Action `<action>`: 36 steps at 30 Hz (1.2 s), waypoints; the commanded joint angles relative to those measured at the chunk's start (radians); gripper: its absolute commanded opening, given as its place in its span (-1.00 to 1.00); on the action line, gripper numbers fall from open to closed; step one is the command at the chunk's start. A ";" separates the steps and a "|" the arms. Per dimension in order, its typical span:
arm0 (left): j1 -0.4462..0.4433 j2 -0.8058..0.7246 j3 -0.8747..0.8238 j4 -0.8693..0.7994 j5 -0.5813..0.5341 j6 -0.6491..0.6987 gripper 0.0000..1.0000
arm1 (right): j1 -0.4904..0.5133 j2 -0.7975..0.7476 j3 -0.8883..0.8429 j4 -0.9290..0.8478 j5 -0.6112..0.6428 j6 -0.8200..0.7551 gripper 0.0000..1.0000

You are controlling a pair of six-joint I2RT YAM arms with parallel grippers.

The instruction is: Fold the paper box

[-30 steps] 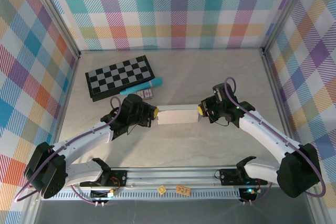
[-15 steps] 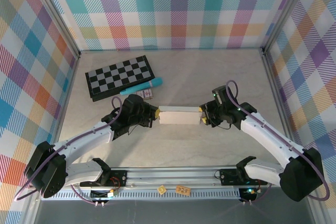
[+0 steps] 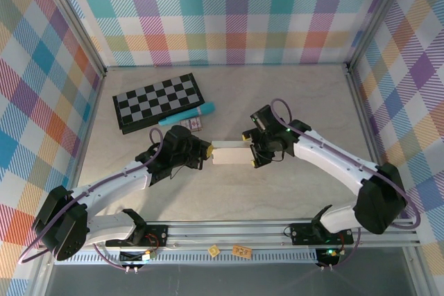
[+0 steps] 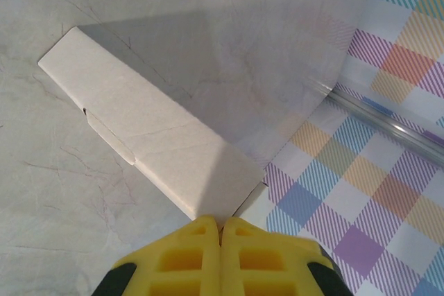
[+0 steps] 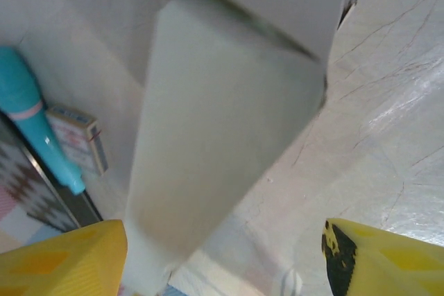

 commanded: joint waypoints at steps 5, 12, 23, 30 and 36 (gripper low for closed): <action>-0.024 0.012 -0.018 -0.058 0.012 -0.002 -0.97 | 0.003 0.058 0.004 0.059 0.025 0.083 0.45; -0.028 -0.004 -0.029 -0.072 0.009 -0.003 -0.98 | 0.002 0.017 -0.017 0.102 0.086 0.037 0.44; -0.042 0.013 -0.017 -0.064 0.019 -0.003 -0.98 | 0.002 0.058 -0.004 0.133 0.061 0.010 0.55; -0.042 -0.024 -0.010 -0.090 0.021 0.022 -0.69 | -0.008 0.084 -0.087 0.263 0.069 -0.065 0.15; -0.018 -0.160 0.034 -0.241 -0.045 0.111 0.12 | -0.010 -0.116 -0.483 0.665 0.090 -0.129 -0.29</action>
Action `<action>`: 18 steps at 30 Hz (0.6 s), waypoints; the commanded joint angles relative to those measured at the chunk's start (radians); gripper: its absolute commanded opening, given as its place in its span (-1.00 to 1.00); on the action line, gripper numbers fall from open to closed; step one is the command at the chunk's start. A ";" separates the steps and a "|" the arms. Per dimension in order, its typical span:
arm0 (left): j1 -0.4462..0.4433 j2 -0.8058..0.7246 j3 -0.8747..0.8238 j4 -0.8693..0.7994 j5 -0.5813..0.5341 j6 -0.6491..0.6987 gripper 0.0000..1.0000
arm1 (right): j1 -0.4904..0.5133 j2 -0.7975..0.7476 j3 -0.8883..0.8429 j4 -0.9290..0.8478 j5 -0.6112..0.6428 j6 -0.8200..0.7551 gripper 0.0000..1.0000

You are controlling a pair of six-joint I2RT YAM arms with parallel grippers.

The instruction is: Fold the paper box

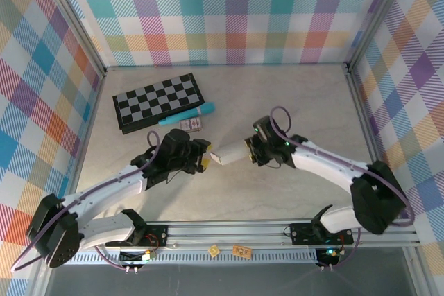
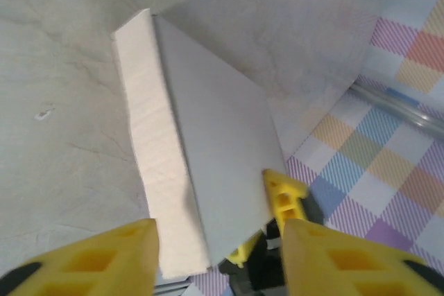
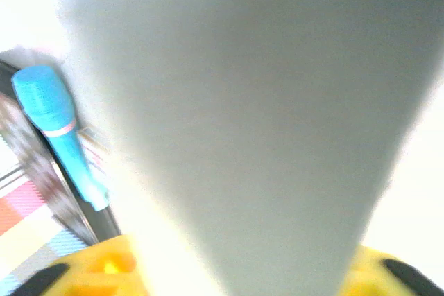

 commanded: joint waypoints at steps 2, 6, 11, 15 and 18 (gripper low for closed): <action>0.031 -0.075 0.069 -0.182 -0.021 0.131 0.19 | -0.002 -0.083 -0.306 0.398 -0.007 -0.024 -0.27; 0.076 -0.079 0.082 -0.195 -0.012 0.178 0.21 | -0.002 -0.102 -0.363 0.458 -0.018 -0.028 0.13; 0.145 -0.027 0.083 -0.134 0.043 0.228 0.19 | -0.022 -0.144 -0.110 -0.232 -0.064 -0.038 0.66; 0.227 0.006 0.162 -0.195 0.088 0.376 0.19 | -0.102 -0.113 0.117 -0.696 -0.052 -0.194 0.92; 0.297 0.025 0.278 -0.302 0.101 0.614 0.99 | -0.205 -0.174 0.166 -0.593 -0.048 -0.539 0.98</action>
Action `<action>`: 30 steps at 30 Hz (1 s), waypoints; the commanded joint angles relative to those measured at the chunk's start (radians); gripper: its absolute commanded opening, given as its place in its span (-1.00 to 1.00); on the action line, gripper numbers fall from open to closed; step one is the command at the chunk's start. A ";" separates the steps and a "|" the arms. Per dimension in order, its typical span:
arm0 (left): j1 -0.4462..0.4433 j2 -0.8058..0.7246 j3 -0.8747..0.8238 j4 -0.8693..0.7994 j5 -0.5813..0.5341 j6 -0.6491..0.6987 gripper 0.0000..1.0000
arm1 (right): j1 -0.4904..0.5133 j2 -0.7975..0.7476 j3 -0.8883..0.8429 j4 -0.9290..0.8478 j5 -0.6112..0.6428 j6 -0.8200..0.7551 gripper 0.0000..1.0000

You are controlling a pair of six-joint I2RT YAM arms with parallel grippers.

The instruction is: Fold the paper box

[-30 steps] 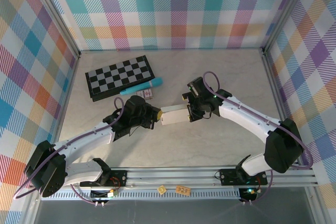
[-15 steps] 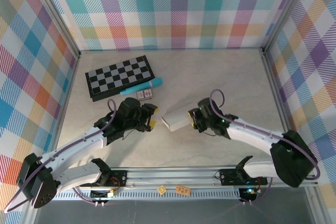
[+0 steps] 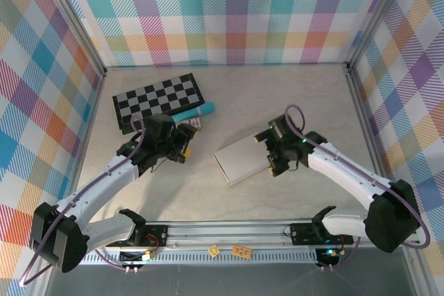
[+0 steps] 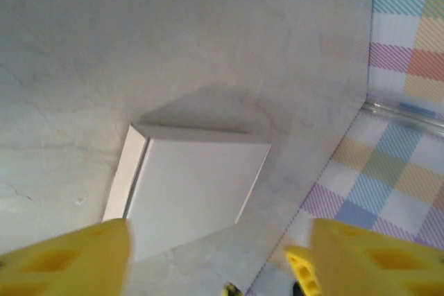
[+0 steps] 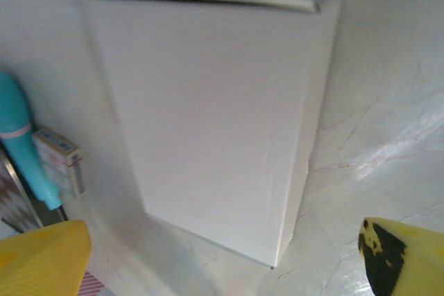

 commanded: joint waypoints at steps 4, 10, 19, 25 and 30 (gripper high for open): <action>0.108 0.019 0.252 -0.313 -0.131 0.569 0.99 | -0.135 -0.104 0.184 -0.166 0.174 -0.822 0.98; 0.116 -0.078 0.193 -0.267 -0.635 0.799 0.99 | -0.286 -0.213 0.015 0.224 0.391 -1.222 0.98; 0.238 -0.114 -0.257 0.419 -0.573 1.310 0.99 | -0.483 -0.121 -0.456 0.954 0.224 -1.422 0.98; 0.342 0.027 -0.343 0.657 -0.425 1.282 1.00 | -0.525 0.022 -0.494 1.134 0.121 -1.432 0.98; 0.371 0.192 -0.396 0.872 -0.398 1.293 0.99 | -0.552 0.123 -0.501 1.294 0.018 -1.474 0.98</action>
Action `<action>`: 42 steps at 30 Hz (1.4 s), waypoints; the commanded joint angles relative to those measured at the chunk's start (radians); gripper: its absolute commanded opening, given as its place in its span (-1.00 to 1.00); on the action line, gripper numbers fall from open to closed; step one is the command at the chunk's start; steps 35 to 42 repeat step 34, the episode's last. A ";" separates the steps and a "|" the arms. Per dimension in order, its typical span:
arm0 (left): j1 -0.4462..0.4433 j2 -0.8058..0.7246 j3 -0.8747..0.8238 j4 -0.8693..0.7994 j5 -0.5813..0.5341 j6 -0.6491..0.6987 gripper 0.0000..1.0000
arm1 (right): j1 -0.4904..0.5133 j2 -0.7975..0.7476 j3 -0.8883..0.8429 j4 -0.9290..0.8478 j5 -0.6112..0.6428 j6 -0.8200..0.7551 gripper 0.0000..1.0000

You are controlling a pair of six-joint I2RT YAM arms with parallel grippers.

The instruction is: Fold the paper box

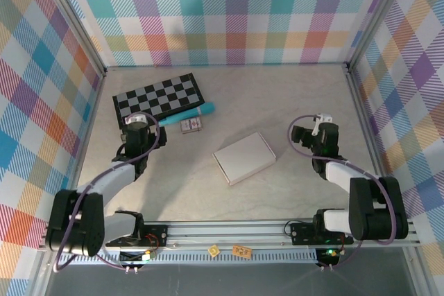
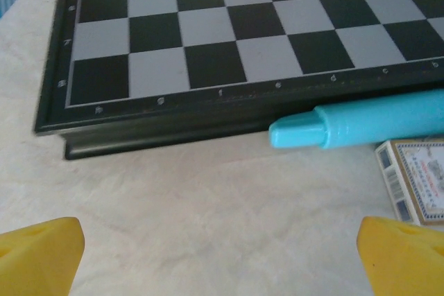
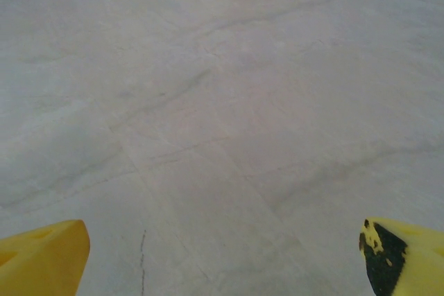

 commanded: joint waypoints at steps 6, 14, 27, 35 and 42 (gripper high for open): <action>0.052 0.196 -0.026 0.391 0.123 0.075 0.99 | -0.065 0.169 -0.035 0.383 -0.196 -0.056 0.98; 0.077 0.338 -0.111 0.680 0.121 0.058 0.99 | -0.048 0.213 -0.025 0.401 -0.117 -0.047 0.98; 0.074 0.336 -0.084 0.621 0.108 0.055 0.99 | -0.009 0.223 0.011 0.348 -0.086 -0.089 0.98; 0.070 0.335 -0.083 0.622 0.101 0.056 0.99 | -0.002 0.220 0.000 0.368 -0.068 -0.092 0.98; 0.070 0.335 -0.083 0.622 0.101 0.056 0.99 | -0.002 0.220 0.000 0.368 -0.068 -0.092 0.98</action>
